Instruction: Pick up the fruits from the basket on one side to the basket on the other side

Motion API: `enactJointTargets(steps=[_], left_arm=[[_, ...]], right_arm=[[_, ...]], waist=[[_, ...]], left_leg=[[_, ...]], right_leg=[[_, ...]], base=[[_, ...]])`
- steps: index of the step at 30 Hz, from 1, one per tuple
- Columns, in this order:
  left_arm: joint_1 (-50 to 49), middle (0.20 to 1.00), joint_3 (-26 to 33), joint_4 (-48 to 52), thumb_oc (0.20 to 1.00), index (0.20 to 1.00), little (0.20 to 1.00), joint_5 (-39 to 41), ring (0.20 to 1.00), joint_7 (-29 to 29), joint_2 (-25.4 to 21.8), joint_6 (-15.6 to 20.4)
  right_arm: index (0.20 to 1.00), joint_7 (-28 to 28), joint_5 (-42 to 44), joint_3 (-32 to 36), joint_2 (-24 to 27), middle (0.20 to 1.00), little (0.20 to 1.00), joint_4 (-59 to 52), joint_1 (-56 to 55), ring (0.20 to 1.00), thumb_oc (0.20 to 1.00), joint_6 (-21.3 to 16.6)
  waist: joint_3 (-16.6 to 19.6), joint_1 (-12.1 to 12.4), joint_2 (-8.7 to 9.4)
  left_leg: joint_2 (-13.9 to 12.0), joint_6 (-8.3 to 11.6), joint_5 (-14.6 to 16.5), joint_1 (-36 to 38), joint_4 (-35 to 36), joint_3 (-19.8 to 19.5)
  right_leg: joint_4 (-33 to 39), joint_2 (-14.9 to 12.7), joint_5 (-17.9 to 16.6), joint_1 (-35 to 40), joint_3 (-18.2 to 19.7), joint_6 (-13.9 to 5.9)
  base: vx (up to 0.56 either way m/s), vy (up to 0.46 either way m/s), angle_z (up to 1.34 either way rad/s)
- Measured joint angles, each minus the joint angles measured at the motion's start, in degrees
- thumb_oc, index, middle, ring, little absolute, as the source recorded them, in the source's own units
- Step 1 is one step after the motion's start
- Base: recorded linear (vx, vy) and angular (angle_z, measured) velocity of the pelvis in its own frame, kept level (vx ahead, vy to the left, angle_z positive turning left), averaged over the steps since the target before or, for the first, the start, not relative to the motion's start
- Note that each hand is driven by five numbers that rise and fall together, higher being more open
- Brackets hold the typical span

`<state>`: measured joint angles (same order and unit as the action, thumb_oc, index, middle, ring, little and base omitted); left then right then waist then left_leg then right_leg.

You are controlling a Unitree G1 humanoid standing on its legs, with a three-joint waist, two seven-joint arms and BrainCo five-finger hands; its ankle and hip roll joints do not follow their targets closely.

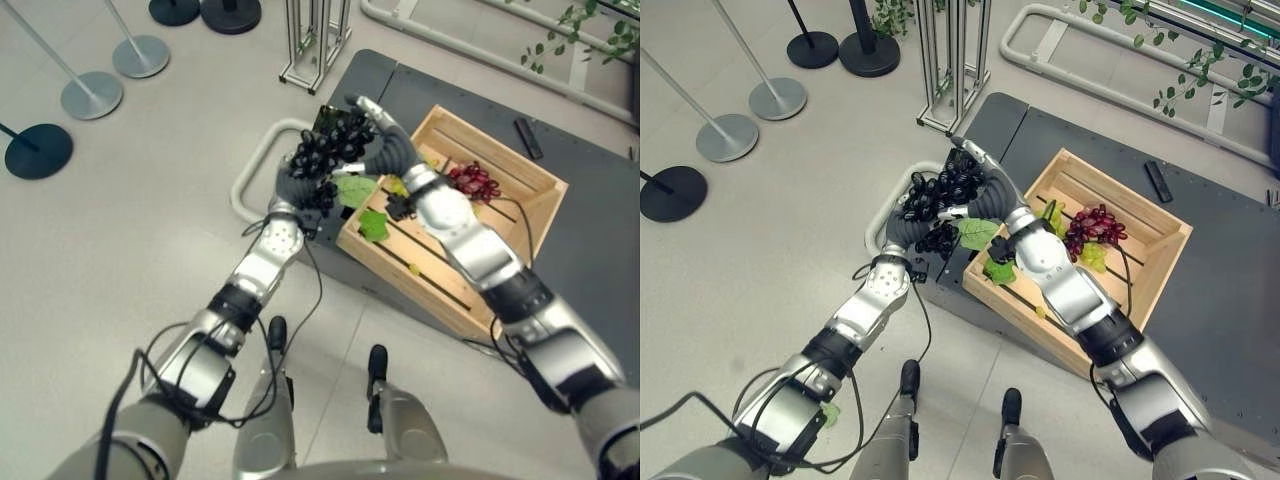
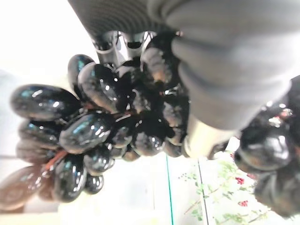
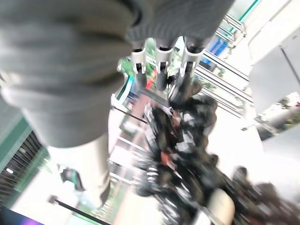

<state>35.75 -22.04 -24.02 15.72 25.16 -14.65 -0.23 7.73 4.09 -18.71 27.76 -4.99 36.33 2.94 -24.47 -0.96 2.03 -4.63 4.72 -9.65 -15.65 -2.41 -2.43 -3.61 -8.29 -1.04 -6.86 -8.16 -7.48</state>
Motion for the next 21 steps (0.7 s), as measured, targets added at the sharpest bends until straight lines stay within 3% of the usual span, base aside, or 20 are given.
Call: enactJointTargets(steps=[12, 21], left_arm=[[-22.90, 0.200, 9.10, 9.55, 0.200, 0.200, 0.200, 12.54, 0.200, -7.15, 1.06, 2.37], [-33.80, 0.200, 16.92, 16.02, 0.200, 0.200, 0.200, 15.61, 0.200, -11.79, 2.75, 3.32]], right_arm=[[1.000, 0.84, 2.34, 13.50, -4.45, 1.000, 1.000, -1.26, -22.31, 1.000, 1.000, -3.05], [1.000, 0.18, 4.08, 16.73, -6.12, 1.000, 1.000, -0.23, -30.50, 1.000, 1.000, -3.24]], waist=[[3.76, -1.24, -4.38], [6.12, -0.74, -6.07]], left_leg=[[-0.45, 0.62, 0.77, 4.99, 2.14, 0.14], [-2.15, 2.44, 2.00, 8.91, 1.77, -1.32]], right_leg=[[4.89, 0.63, -0.23, 6.35, -0.44, 0.11], [8.80, 3.47, -0.15, 13.10, -2.07, 1.73]], base=[[0.02, -0.039, 0.01], [0.02, -0.102, 0.07]])
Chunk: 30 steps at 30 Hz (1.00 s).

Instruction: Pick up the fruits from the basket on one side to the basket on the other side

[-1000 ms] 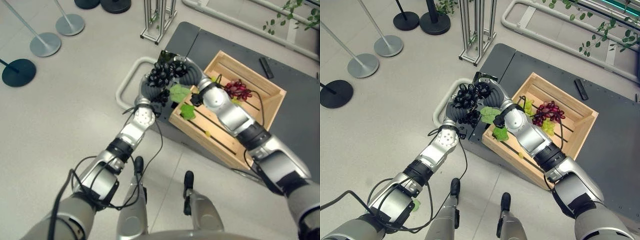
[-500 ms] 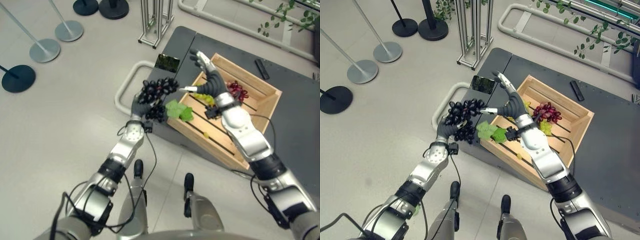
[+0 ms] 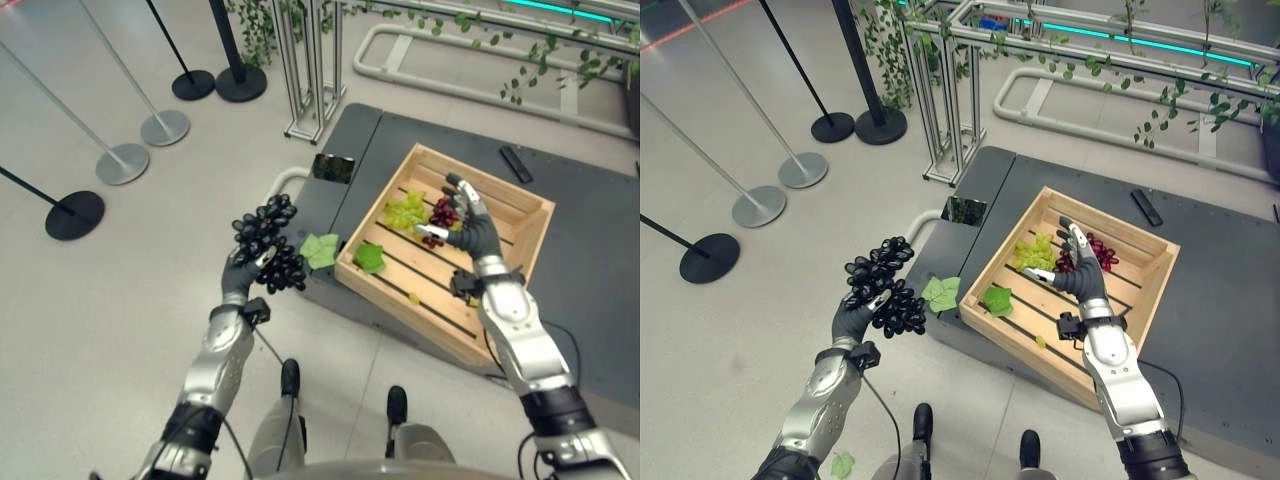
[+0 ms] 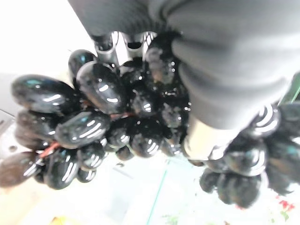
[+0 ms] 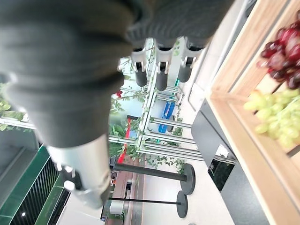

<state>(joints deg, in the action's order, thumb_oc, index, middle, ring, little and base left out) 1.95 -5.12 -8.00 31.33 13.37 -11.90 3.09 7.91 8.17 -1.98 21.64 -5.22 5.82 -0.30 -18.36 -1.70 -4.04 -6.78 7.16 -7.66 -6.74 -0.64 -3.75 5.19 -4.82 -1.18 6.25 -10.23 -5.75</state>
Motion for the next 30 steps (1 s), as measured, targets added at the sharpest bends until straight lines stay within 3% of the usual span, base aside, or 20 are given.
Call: enactJointTargets(steps=[6, 7, 9, 10, 11, 12, 13, 14, 16, 17, 20, 21, 22, 23, 24, 25, 26, 27, 28, 30], left_arm=[[-5.31, 0.200, -0.05, 0.11, 0.200, 0.200, 0.200, 1.45, 0.200, -2.32, 0.94, -0.16], [-6.00, 0.200, 0.03, 0.13, 0.200, 0.200, 0.200, 1.45, 0.200, -2.88, 0.94, -0.12], [-5.35, 0.200, 0.01, 0.09, 0.200, 0.200, 0.200, 1.44, 0.200, -3.51, 1.33, -0.11], [-5.84, 0.200, 0.13, 0.02, 0.200, 0.200, 0.200, 1.42, 0.200, -3.71, 1.28, -0.16], [-5.96, 0.200, 0.60, -0.21, 0.200, 0.200, 0.200, 1.42, 0.200, -3.95, 0.51, -0.52], [-6.83, 0.200, 1.13, -0.32, 0.200, 0.200, 0.200, 1.41, 0.200, -4.20, -0.81, -0.68], [-8.17, 0.200, 1.66, -0.24, 0.200, 0.200, 0.200, 1.39, 0.200, -4.43, -1.02, -0.70], [-8.96, 0.200, 1.88, -0.07, 0.200, 0.200, 0.200, 1.39, 0.200, -4.49, -0.79, -0.70], [-11.06, 0.200, 1.79, 0.61, 0.200, 0.200, 0.200, 1.38, 0.200, -4.86, 0.56, -0.70], [-11.09, 0.200, 1.81, 1.46, 0.200, 0.200, 0.200, 1.38, 0.200, -5.27, 1.12, -0.71], [-9.63, 0.200, 1.75, 2.76, 0.200, 0.200, 0.200, 1.25, 0.200, -5.69, 0.73, -0.51], [-9.28, 0.200, 1.80, 2.73, 0.200, 0.200, 0.200, 1.15, 0.200, -5.77, 0.71, -0.56], [-9.06, 0.200, 1.89, 2.63, 0.200, 0.200, 0.200, 1.13, 0.200, -5.88, 0.63, -0.63], [-9.24, 0.200, 2.14, 2.65, 0.200, 0.200, 0.200, 0.98, 0.200, -5.94, 0.27, -0.67], [-9.71, 0.200, 2.56, 2.47, 0.200, 0.200, 0.200, 0.92, 0.200, -5.93, -0.11, -0.70], [-9.90, 0.200, 2.53, 2.36, 0.200, 0.200, 0.200, 0.85, 0.200, -5.95, 0.02, -0.69], [-8.81, 0.200, 1.97, 2.44, 0.200, 0.200, 0.200, 0.59, 0.200, -6.04, -0.70, -0.89], [-7.38, 0.200, 1.80, 2.71, 0.200, 0.200, 0.200, 0.19, 0.200, -6.12, -0.62, -1.03], [-6.84, 0.200, 2.25, 3.95, 0.200, 0.200, 0.200, -0.92, 0.200, -6.09, -1.68, -0.91], [-7.40, 0.200, 3.42, 4.17, 0.200, 0.200, 0.200, -1.38, 0.200, -5.98, -2.99, -0.96]], right_arm=[[1.000, -0.84, 0.51, 0.08, -0.32, 1.000, 1.000, 1.77, -3.27, 1.000, 1.000, -0.16], [1.000, -1.04, 0.51, 0.18, -0.30, 1.000, 1.000, 1.99, -3.58, 1.000, 1.000, -0.36], [1.000, -1.00, 0.51, 0.67, -0.50, 1.000, 1.000, 2.06, -3.94, 1.000, 1.000, -0.54], [1.000, -1.02, 0.51, 0.67, -0.89, 1.000, 1.000, 2.18, -3.86, 1.000, 1.000, -0.59], [1.000, -0.97, 0.51, 0.66, -2.40, 1.000, 1.000, 2.25, -3.97, 1.000, 1.000, -0.62], [1.000, -1.09, 0.51, -0.05, -3.61, 1.000, 1.000, 2.37, -3.88, 1.000, 1.000, -0.64], [1.000, -1.17, 0.51, -0.47, -3.39, 1.000, 1.000, 2.08, -3.93, 1.000, 1.000, -0.76], [1.000, -1.15, 0.51, -0.37, -3.14, 1.000, 1.000, 2.08, -4.05, 1.000, 1.000, -0.76], [1.000, -1.10, 0.53, 0.32, -1.82, 1.000, 1.000, 1.98, -5.40, 1.000, 1.000, -0.85], [1.000, -1.02, 1.00, 1.15, -1.42, 1.000, 1.000, 1.99, -6.39, 1.000, 1.000, -0.92], [1.000, -1.12, 2.16, 1.47, -1.19, 1.000, 1.000, 2.50, -6.40, 1.000, 1.000, -0.95], [1.000, -1.08, 2.29, 1.65, -1.32, 1.000, 1.000, 2.85, -6.11, 1.000, 1.000, -0.96], [1.000, -1.12, 2.57, 1.88, -1.56, 1.000, 1.000, 2.83, -6.14, 1.000, 1.000, -0.95], [1.000, -1.09, 2.68, 2.46, -2.53, 1.000, 1.000, 2.77, -6.14, 1.000, 1.000, -0.94], [1.000, -1.09, 2.74, 2.79, -2.87, 1.000, 1.000, 1.98, -6.22, 1.000, 1.000, -1.15], [1.000, -1.04, 2.77, 3.19, -2.60, 1.000, 1.000, 1.66, -6.80, 1.000, 1.000, -1.23], [1.000, -0.65, 2.90, 4.96, -3.62, 1.000, 1.000, 1.78, -8.54, 1.000, 1.000, -1.42], [1.000, -0.29, 3.30, 5.40, -4.12, 1.000, 1.000, 1.75, -9.42, 1.000, 1.000, -1.40], [1.000, 0.06, 3.99, 5.34, -5.19, 1.000, 1.000, 1.72, -9.50, 1.000, 1.000, -1.23], [1.000, -0.01, 4.36, 4.38, -6.11, 1.000, 1.000, 1.92, -7.82, 1.000, 1.000, -1.29]], waist=[[1.28, 1.27, -1.94], [1.30, 1.31, -2.42], [1.36, -0.05, -3.01], [1.58, 0.49, -3.50], [1.25, 1.57, -1.90], [1.02, 2.18, 1.06], [1.31, 2.64, 1.98], [1.36, 2.21, 1.90], [2.59, 0.91, 0.12], [3.20, 0.32, -0.90], [3.35, 0.78, -0.06], [3.57, 0.92, 0.44], [3.54, 1.12, 1.15], [3.79, 1.69, 2.57], [3.99, 0.99, 2.41], [4.61, 0.69, 1.50], [5.33, -0.82, 2.74], [5.79, -1.41, 3.60], [6.63, -1.85, 5.04], [7.52, 0.45, 6.70]], left_leg=[[-1.47, 1.20, -0.46, -0.03, -1.13, -2.01], [-1.49, 1.22, -2.01, -1.65, -1.62, -1.78], [-1.88, 1.63, -5.84, -5.07, -1.22, 3.42], [-3.79, -1.32, -2.35, -5.24, -0.27, 8.22], [-5.07, -0.10, 1.89, -5.02, -1.32, 13.87], [-3.96, -0.03, 2.60, -5.17, -6.00, 13.86], [-3.47, 0.66, 3.16, -4.07, -10.16, 12.77], [-3.51, 1.25, 3.60, -3.71, -12.26, 12.27], [-4.21, -0.19, 2.33, -0.42, -14.28, 10.84], [-3.63, 0.41, 3.12, 0.31, -11.98, 10.53], [-1.83, -0.72, 0.32, 0.85, -3.47, 9.21], [-1.52, -1.38, 1.15, 0.62, -1.75, 10.26], [-1.52, -2.17, 4.95, -0.54, -6.02, 12.60], [-2.10, -1.54, 10.02, -2.68, -17.06, 14.87], [-3.21, -0.77, 14.83, -3.12, -23.82, 15.00], [-3.19, -1.16, 16.57, -2.98, -22.66, 13.88], [-1.13, -3.51, 17.33, -4.07, -21.09, 13.60], [-0.61, -4.02, 17.30, -5.23, -20.61, 13.36], [-0.56, -5.17, 16.89, -6.90, -20.14, 14.91], [-0.31, -5.76, 16.19, -7.77, -21.27, 16.19]], right_leg=[[-0.06, 2.53, 1.25, 2.11, -2.32, 1.35], [-1.32, 3.56, 2.17, 1.83, -2.81, 1.92], [-4.93, 4.78, 4.86, -0.27, -4.25, 3.50], [-6.49, 4.81, 4.92, -0.80, -5.37, 4.58], [-7.29, 3.09, 5.33, -1.13, -6.19, 5.28], [-7.56, 0.18, 5.80, -1.12, -6.70, 5.11], [-7.45, -1.86, 5.34, -0.58, -7.27, 4.42], [-7.04, -2.31, 5.09, 0.43, -8.12, 3.86], [-8.12, -2.73, 5.59, 1.07, -10.27, 2.23], [-9.61, -2.81, 6.25, 0.47, -12.33, 1.32], [-11.00, -4.34, 6.38, -1.20, -16.60, 0.92], [-11.26, -5.33, 6.29, -1.52, -19.36, 0.77], [-11.10, -6.83, 5.59, -1.52, -22.73, 0.13], [-10.90, -9.09, 4.23, -1.14, -26.71, -0.30], [-11.00, -9.26, 3.19, -0.22, -26.87, -1.83], [-11.75, -9.28, 2.95, 0.01, -26.84, -2.23], [-13.43, -10.93, 3.63, 0.02, -26.57, -1.32], [-14.27, -11.89, 3.94, -0.19, -26.98, -0.87], [-15.40, -12.36, 5.72, -2.18, -26.14, 1.02], [-14.20, -11.42, 5.52, -2.59, -24.95, 1.84]], base=[[-0.06, -0.079, 0.28], [-0.14, -0.083, 0.85], [-0.08, -0.091, 1.14], [-0.03, -0.030, 0.75], [0.00, 0.038, 0.42], [-0.06, 0.051, 0.40], [-0.06, 0.051, 0.41], [-0.15, 0.070, 0.56], [-0.16, 0.092, 0.69], [-0.18, 0.130, 0.72], [-0.11, 0.128, 0.77], [-0.06, 0.163, 0.66], [-0.04, 0.205, 0.38], [-0.08, 0.181, 0.15], [-0.13, 0.343, 0.20], [-0.10, 0.327, 0.91], [-0.05, 0.245, 1.25], [-0.02, 0.189, 1.66], [-0.01, 0.239, 1.07], [-0.04, 0.394, 0.50]])
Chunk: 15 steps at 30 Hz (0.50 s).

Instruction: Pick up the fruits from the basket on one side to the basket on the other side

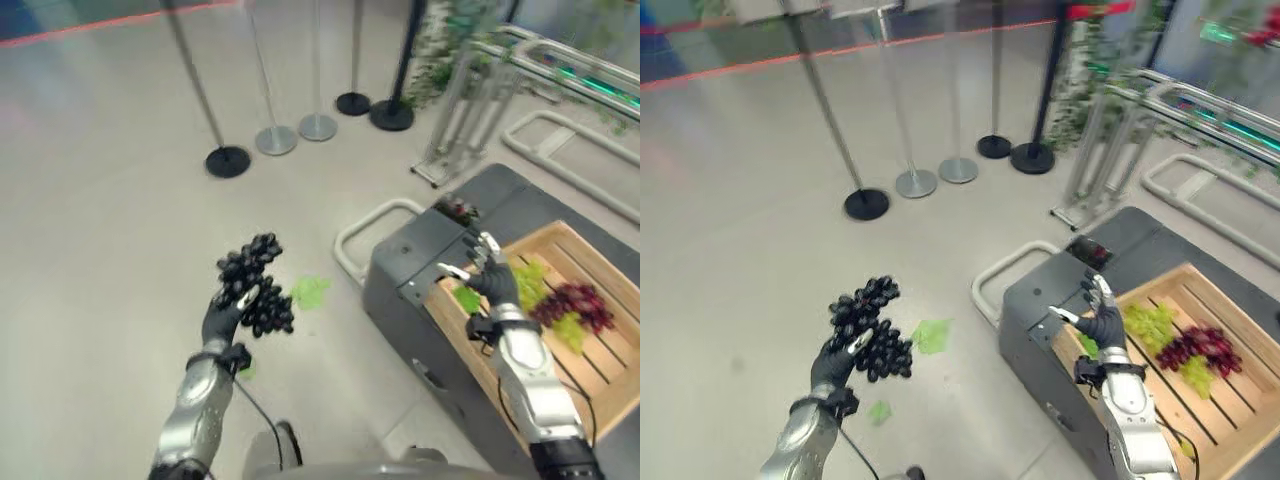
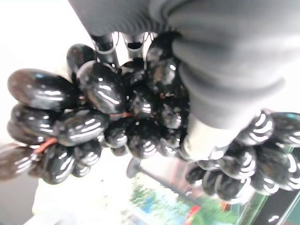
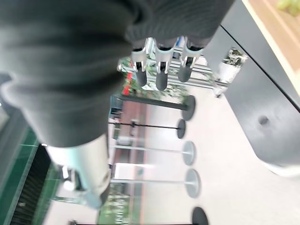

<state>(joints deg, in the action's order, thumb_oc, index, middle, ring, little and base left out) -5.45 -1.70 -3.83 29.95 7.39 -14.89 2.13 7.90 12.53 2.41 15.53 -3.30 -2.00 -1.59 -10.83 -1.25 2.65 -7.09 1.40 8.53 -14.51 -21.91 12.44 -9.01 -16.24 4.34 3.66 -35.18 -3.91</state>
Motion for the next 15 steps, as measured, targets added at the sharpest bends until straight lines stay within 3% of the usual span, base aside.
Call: enactJointTargets(steps=[2, 3, 4, 5, 6, 7, 8, 9, 10, 11, 12, 13, 15], left_arm=[[-0.17, 0.200, 0.96, 0.06, 0.200, 0.200, 0.200, -0.78, 0.200, 0.60, -1.26, -0.22], [0.22, 0.200, 1.15, 0.23, 0.200, 0.200, 0.200, -2.32, 0.200, 1.00, -1.63, -0.16], [0.86, 0.200, 1.25, 0.25, 0.200, 0.200, 0.200, -2.31, 0.200, 1.61, -0.90, -0.14], [1.58, 0.200, 1.18, 0.17, 0.200, 0.200, 0.200, -2.30, 0.200, 2.29, -1.27, -0.14], [2.15, 0.200, 1.01, 0.22, 0.200, 0.200, 0.200, -2.30, 0.200, 2.44, -1.22, -0.11], [2.96, 0.200, 0.46, 0.35, 0.200, 0.200, 0.200, -2.31, 0.200, 2.36, -1.57, 0.14], [3.15, 0.200, 0.47, 0.38, 0.200, 0.200, 0.200, -2.34, 0.200, 2.27, -1.37, 0.19], [3.51, 0.200, 0.21, 0.50, 0.200, 0.200, 0.200, -2.37, 0.200, 2.24, -1.28, 0.44], [3.38, 0.200, 0.10, 0.57, 0.200, 0.200, 0.200, -2.38, 0.200, 2.19, -1.38, 0.79], [3.55, 0.200, -0.28, 0.58, 0.200, 0.200, 0.200, -2.52, 0.200, 2.11, -1.27, 1.07], [3.22, 0.200, -0.39, 0.84, 0.200, 0.200, 0.200, -2.91, 0.200, 2.12, -1.15, 1.19], [3.88, 0.200, -1.13, 0.80, 0.200, 0.200, 0.200, -3.62, 0.200, 2.12, -0.82, 1.25], [4.26, 0.200, -3.71, 1.33, 0.200, 0.200, 0.200, -4.44, 0.200, 1.59, -0.89, 1.17]], right_arm=[[1.000, 0.11, 0.14, -0.45, -1.45, 1.000, 1.000, -0.07, 1.89, 1.000, 1.000, -0.25], [1.000, 0.08, 0.18, -1.09, -1.41, 1.000, 1.000, -0.11, 2.80, 1.000, 1.000, -0.41], [1.000, -0.13, 0.28, -2.20, -1.31, 1.000, 1.000, -0.19, 3.80, 1.000, 1.000, -0.47], [1.000, -0.39, 0.40, -3.30, -1.34, 1.000, 1.000, -0.25, 4.05, 1.000, 1.000, -0.52], [1.000, -0.56, 0.42, -3.30, -1.29, 1.000, 1.000, -0.27, 3.96, 1.000, 1.000, -0.49], [1.000, -0.69, 0.43, -3.35, -1.28, 1.000, 1.000, -0.23, 4.08, 1.000, 1.000, -0.48], [1.000, -0.87, 0.43, -3.36, -1.21, 1.000, 1.000, -0.24, 4.07, 1.000, 1.000, -0.45], [1.000, -0.96, 0.43, -3.22, -0.96, 1.000, 1.000, -0.38, 3.90, 1.000, 1.000, -0.49], [1.000, -1.14, 0.43, -3.32, -0.95, 1.000, 1.000, -0.38, 4.05, 1.000, 1.000, -0.49], [1.000, -1.04, 0.43, -3.52, -0.69, 1.000, 1.000, -0.53, 4.48, 1.000, 1.000, -0.59], [1.000, -1.13, 0.43, -3.90, -0.60, 1.000, 1.000, -0.52, 4.96, 1.000, 1.000, -0.57], [1.000, -0.88, 0.44, -4.39, -0.12, 1.000, 1.000, -0.53, 5.18, 1.000, 1.000, -0.68], [1.000, -0.92, 0.56, -5.07, 0.81, 1.000, 1.000, -0.76, 4.65, 1.000, 1.000, -1.08]], waist=[[0.06, 0.89, -0.12], [-0.03, 0.68, -0.29], [-0.64, 1.04, -0.90], [-1.13, 0.45, -1.67], [-1.39, 0.37, -2.12], [-1.76, -0.29, -2.63], [-1.78, -0.33, -2.50], [-1.85, -1.50, -2.32], [-1.82, -1.48, -2.31], [-1.66, -1.98, -2.02], [-1.79, -1.01, -2.35], [-2.15, -1.41, -2.97], [-2.55, -2.04, -3.02]], left_leg=[[1.69, -1.44, 0.55, -0.98, -1.64, 0.07], [2.39, -2.61, 0.35, -0.99, -0.52, -0.76], [4.11, -3.90, 0.51, -1.31, 0.28, -4.65], [5.56, -4.41, -0.54, -1.00, 1.77, -8.47], [6.06, -4.44, -1.15, -0.90, 2.46, -10.29], [7.40, -4.79, -2.59, -0.26, 4.64, -14.01], [8.36, -4.66, -3.45, 0.16, 5.91, -16.01], [9.44, -4.40, -4.80, 0.92, 7.43, -19.68], [9.77, -4.40, -5.17, 1.18, 8.27, -20.54], [10.58, -3.77, -5.82, 0.98, 8.87, -24.19], [11.27, -3.49, -6.07, 0.94, 9.44, -27.13], [11.65, -2.81, -6.33, 0.62, 9.10, -32.65], [13.21, -2.80, -6.73, -0.14, 9.78, -40.61]], right_leg=[[-1.74, -1.34, -1.69, 1.41, -0.03, -0.89], [-7.42, -3.47, -1.22, -0.57, 0.52, -1.22], [-12.89, -3.64, 1.66, -3.64, 5.67, -0.84], [-10.52, -0.06, 4.68, -4.55, 14.51, -2.54], [-9.23, 2.22, 5.41, -5.50, 19.95, -2.95], [-6.44, 6.46, 5.89, -7.29, 29.10, -3.87], [-5.46, 8.10, 5.95, -8.09, 30.98, -3.77], [-5.12, 10.74, 6.26, -9.92, 37.28, -2.74], [-4.97, 11.51, 6.21, -10.85, 38.00, -2.64], [-4.88, 13.82, 5.94, -13.93, 41.98, -2.39], [-4.72, 15.66, 5.73, -14.89, 43.42, -2.11], [-4.91, 19.21, 5.72, -16.55, 49.53, -1.22], [-3.68, 23.88, 5.90, -17.07, 55.18, 0.73]], base=[[-0.06, 0.382, 0.80], [0.03, 0.302, 0.96], [0.10, 0.393, 1.26], [0.11, 0.212, 1.17], [0.18, 0.235, 1.52], [0.10, 0.133, 1.32], [0.20, 0.208, 1.67], [0.07, 0.072, 1.38], [0.20, 0.102, 1.67], [0.09, 0.025, 1.37], [0.11, 0.027, 1.55], [0.05, -0.015, 1.94], [0.12, -0.042, 2.63]])
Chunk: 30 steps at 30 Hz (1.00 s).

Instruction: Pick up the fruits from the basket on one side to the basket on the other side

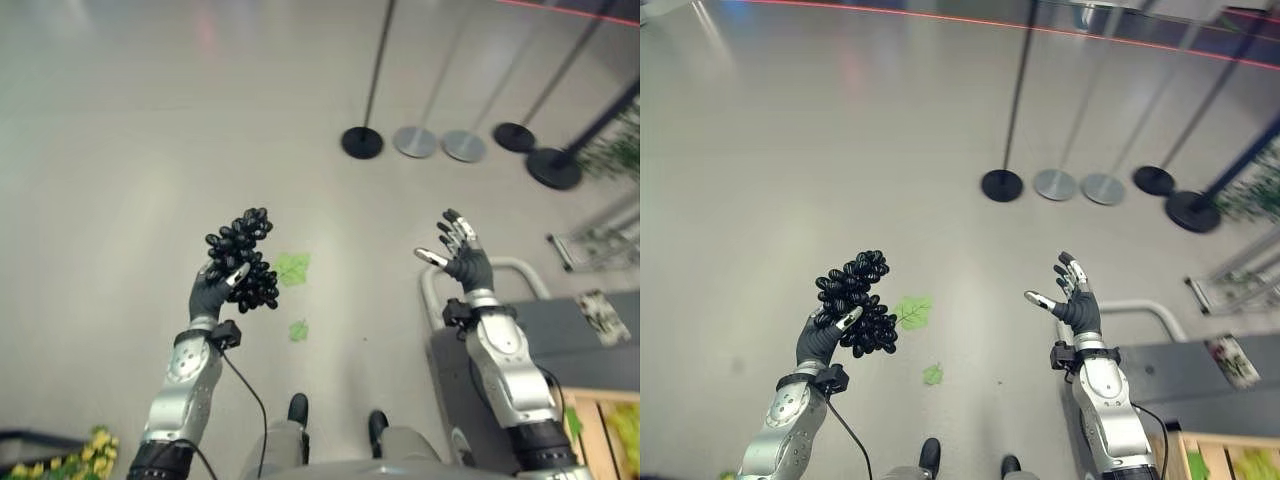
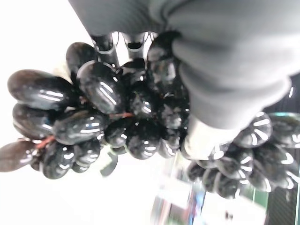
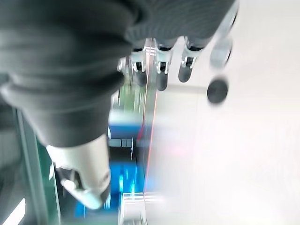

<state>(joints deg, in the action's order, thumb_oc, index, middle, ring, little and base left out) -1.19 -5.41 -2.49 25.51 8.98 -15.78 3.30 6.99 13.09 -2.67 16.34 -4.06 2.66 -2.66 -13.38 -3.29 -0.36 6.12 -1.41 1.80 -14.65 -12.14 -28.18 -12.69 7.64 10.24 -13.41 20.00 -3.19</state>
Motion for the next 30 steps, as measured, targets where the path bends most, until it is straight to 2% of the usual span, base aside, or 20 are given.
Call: enactJointTargets(steps=[1, 2, 5, 6, 8, 11, 12, 14, 15, 17, 20, 21, 23, 24, 25, 26, 27, 28, 29, 30], left_arm=[[0.26, 0.200, -2.15, 1.36, 0.200, 0.200, 0.200, 0.00, 0.200, -0.46, -0.48, 0.18], [-0.80, 0.200, -2.64, 1.57, 0.200, 0.200, 0.200, -0.03, 0.200, -1.65, -0.42, 0.19], [-4.98, 0.200, 0.56, 3.45, 0.200, 0.200, 0.200, -0.02, 0.200, -1.93, -1.13, 0.27], [-5.46, 0.200, 1.53, 3.57, 0.200, 0.200, 0.200, 0.04, 0.200, -2.01, -1.08, 0.32], [-4.85, 0.200, 2.23, 3.64, 0.200, 0.200, 0.200, 0.14, 0.200, -2.19, -0.99, 0.36], [-5.60, 0.200, 2.28, 3.68, 0.200, 0.200, 0.200, 0.48, 0.200, -2.45, -0.02, 0.50], [-5.03, 0.200, 2.14, 3.63, 0.200, 0.200, 0.200, 0.56, 0.200, -2.48, 0.22, 0.51], [-4.62, 0.200, 2.21, 3.61, 0.200, 0.200, 0.200, 1.22, 0.200, -2.70, 1.20, 0.70], [-4.23, 0.200, 2.17, 3.57, 0.200, 0.200, 0.200, 1.26, 0.200, -2.66, 1.87, 0.76], [-4.54, 0.200, 2.16, 3.59, 0.200, 0.200, 0.200, 1.40, 0.200, -2.65, 2.36, 0.76], [-4.95, 0.200, 2.26, 3.79, 0.200, 0.200, 0.200, 2.63, 0.200, -2.63, 2.28, 0.80], [-4.92, 0.200, 2.21, 3.92, 0.200, 0.200, 0.200, 2.76, 0.200, -2.68, 2.56, 0.80], [-4.81, 0.200, 2.42, 4.03, 0.200, 0.200, 0.200, 2.80, 0.200, -2.74, 2.94, 0.86], [-4.51, 0.200, 2.46, 3.83, 0.200, 0.200, 0.200, 2.79, 0.200, -2.78, 3.12, 0.82], [-4.52, 0.200, 2.45, 3.90, 0.200, 0.200, 0.200, 2.80, 0.200, -2.94, 3.20, 0.81], [-4.57, 0.200, 2.41, 3.94, 0.200, 0.200, 0.200, 2.80, 0.200, -3.22, 3.66, 0.78], [-4.75, 0.200, 2.40, 3.93, 0.200, 0.200, 0.200, 2.78, 0.200, -3.48, 3.71, 0.78], [-4.68, 0.200, 2.32, 4.21, 0.200, 0.200, 0.200, 2.79, 0.200, -4.33, 3.75, 0.69], [-4.95, 0.200, 2.25, 4.97, 0.200, 0.200, 0.200, 2.79, 0.200, -4.49, 3.80, 0.69], [-5.32, 0.200, 2.28, 6.10, 0.200, 0.200, 0.200, 2.79, 0.200, -4.66, 3.91, 0.70]], right_arm=[[1.000, -0.15, 0.12, -0.06, 0.64, 1.000, 1.000, 0.30, -0.52, 1.000, 1.000, 0.02], [1.000, -0.38, 0.36, -0.12, 0.73, 1.000, 1.000, 0.68, -0.81, 1.000, 1.000, 0.07], [1.000, -1.46, 1.13, -0.77, 0.94, 1.000, 1.000, 0.63, 1.65, 1.000, 1.000, 0.05], [1.000, -1.42, 1.21, -0.75, 1.16, 1.000, 1.000, 0.57, 2.27, 1.000, 1.000, -0.03], [1.000, -1.47, 1.95, -0.88, 2.38, 1.000, 1.000, 0.66, 2.94, 1.000, 1.000, 0.03], [1.000, -1.76, 2.19, -2.11, 2.64, 1.000, 1.000, 0.74, 3.33, 1.000, 1.000, 0.06], [1.000, -1.76, 2.20, -2.46, 2.86, 1.000, 1.000, 0.56, 3.31, 1.000, 1.000, -0.09], [1.000, -1.43, 2.14, -2.74, 3.04, 1.000, 1.000, 0.26, 3.51, 1.000, 1.000, -0.05], [1.000, -1.22, 2.12, -2.64, 3.12, 1.000, 1.000, 0.24, 3.71, 1.000, 1.000, 0.05], [1.000, -0.76, 2.06, -2.49, 2.84, 1.000, 1.000, 0.24, 3.57, 1.000, 1.000, 0.20], [1.000, -0.48, 1.82, -2.23, 2.71, 1.000, 1.000, 0.12, 2.83, 1.000, 1.000, 0.15], [1.000, -0.28, 1.64, -1.94, 2.91, 1.000, 1.000, -0.32, 1.74, 1.000, 1.000, 0.13], [1.000, -0.07, 1.59, -1.17, 2.89, 1.000, 1.000, -0.21, 1.05, 1.000, 1.000, 0.20], [1.000, 0.05, 1.58, 0.09, 2.94, 1.000, 1.000, -0.12, 0.91, 1.000, 1.000, 0.19], [1.000, 0.21, 1.58, 0.56, 3.25, 1.000, 1.000, -0.28, 0.80, 1.000, 1.000, 0.16], [1.000, 0.32, 1.57, 1.08, 3.47, 1.000, 1.000, -0.32, 0.44, 1.000, 1.000, 0.16], [1.000, 0.40, 1.57, 1.74, 3.51, 1.000, 1.000, -0.32, 0.05, 1.000, 1.000, 0.16], [1.000, 0.66, 1.56, 2.76, 3.40, 1.000, 1.000, -0.52, -1.33, 1.000, 1.000, 0.12], [1.000, 0.81, 1.57, 3.33, 3.87, 1.000, 1.000, -0.52, -1.66, 1.000, 1.000, 0.16], [1.000, 0.80, 1.57, 3.87, 4.27, 1.000, 1.000, -0.43, -2.20, 1.000, 1.000, 0.10]], waist=[[-0.01, -0.90, 0.83], [-0.30, -0.01, 1.29], [-0.18, 1.55, 0.82], [-0.16, 1.77, 0.64], [-0.29, 0.93, 0.69], [-0.63, 3.41, 0.81], [-0.66, 2.69, 0.88], [-0.81, 2.87, 0.59], [-1.01, 2.72, 0.57], [-1.18, 2.87, 0.42], [-1.08, 2.88, 0.05], [-0.97, 1.96, -0.26], [-0.78, 1.29, -0.97], [-0.78, 0.91, -1.08], [-0.66, 0.80, -1.43], [-0.62, 0.94, -2.11], [-0.54, 1.01, -2.35], [0.04, 0.81, -3.26], [0.46, 0.84, -4.16], [1.57, 1.02, -6.49]], left_leg=[[1.25, 1.32, -0.08, -0.05, 0.39, -1.57], [0.31, 2.76, 0.27, 0.94, 1.98, -0.90], [-0.20, 5.17, 1.90, 4.48, 1.33, 0.43], [-0.66, 6.17, 3.10, 6.30, 2.47, 1.63], [-1.37, 5.59, 2.84, 8.79, 5.86, 1.74], [-1.42, 6.53, 3.38, 8.69, 4.05, 1.78], [-0.97, 6.68, 3.51, 8.15, 3.11, 1.65], [-0.74, 6.97, 3.89, 3.43, -1.78, 6.41], [-2.00, 7.40, 4.08, 1.10, -2.81, 10.96], [-4.28, 7.65, 4.41, 0.16, -3.47, 16.06], [-6.66, 7.75, 4.35, 1.97, -1.70, 18.62], [-8.94, 7.86, 4.27, 2.19, -1.16, 22.20], [-13.36, 7.98, 4.30, 2.35, -0.24, 25.23], [-18.14, 9.53, 3.82, 2.12, -0.33, 30.36], [-20.28, 10.14, 3.31, 2.13, -0.18, 33.94], [-21.72, 10.16, 2.38, 3.06, 0.84, 35.05], [-22.05, 10.15, 2.28, 3.27, 1.45, 35.81], [-21.19, 10.98, 0.61, 3.44, 3.93, 35.51], [-20.87, 9.26, -0.70, 3.96, 6.27, 34.62], [-20.83, 8.60, -3.63, 4.09, 9.04, 33.27]], right_leg=[[-0.30, 1.74, -4.32, 1.07, 1.99, 3.98], [-1.49, 1.63, -5.68, 1.19, 0.39, 6.00], [0.14, 1.21, -6.42, 1.59, -2.41, 7.19], [0.89, 1.27, -7.53, 1.55, -3.38, 8.52], [2.39, 1.75, -7.93, 2.39, -4.57, 8.59], [4.64, 1.25, -8.25, 5.61, -6.74, 8.72], [5.07, 0.95, -8.33, 6.07, -7.46, 8.86], [6.91, -1.38, -7.98, 6.61, -14.98, 9.63], [7.81, -2.41, -8.07, 6.85, -19.13, 9.88], [9.51, -4.21, -7.97, 8.54, -24.90, 9.78], [10.92, -6.27, -7.41, 10.73, -31.09, 8.84], [10.44, -7.14, -7.10, 10.92, -34.61, 8.33], [10.20, -7.52, -6.95, 11.12, -37.30, 8.17], [10.37, -8.31, -6.82, 11.06, -40.14, 8.12], [10.99, -8.62, -6.67, 11.37, -41.41, 8.05], [10.96, -9.61, -6.88, 11.52, -42.99, 6.66], [10.96, -10.40, -7.03, 11.92, -43.48, 5.86], [10.62, -11.73, -7.15, 12.28, -45.74, 3.78], [10.29, -11.78, -7.07, 12.27, -45.72, 2.79], [9.34, -11.34, -6.60, 12.27, -45.81, 0.75]], base=[[0.11, -0.157, 2.81], [0.06, -0.142, 2.35], [0.08, -0.166, 0.83], [0.03, -0.086, 0.75], [0.09, -0.130, 0.83], [0.01, -0.045, 0.45], [0.01, -0.008, 0.82], [-0.01, -0.005, 1.07], [0.03, -0.013, 0.97], [0.06, -0.004, 1.07], [0.03, 0.137, 0.92], [-0.02, 0.137, 0.91], [-0.02, 0.189, 0.95], [0.00, 0.149, 0.82], [0.06, 0.294, 0.85], [0.08, 0.305, 0.59], [0.10, 0.333, 0.91], [0.06, 0.133, 0.80], [0.10, 0.242, 0.93], [0.13, 0.257, 0.51]])
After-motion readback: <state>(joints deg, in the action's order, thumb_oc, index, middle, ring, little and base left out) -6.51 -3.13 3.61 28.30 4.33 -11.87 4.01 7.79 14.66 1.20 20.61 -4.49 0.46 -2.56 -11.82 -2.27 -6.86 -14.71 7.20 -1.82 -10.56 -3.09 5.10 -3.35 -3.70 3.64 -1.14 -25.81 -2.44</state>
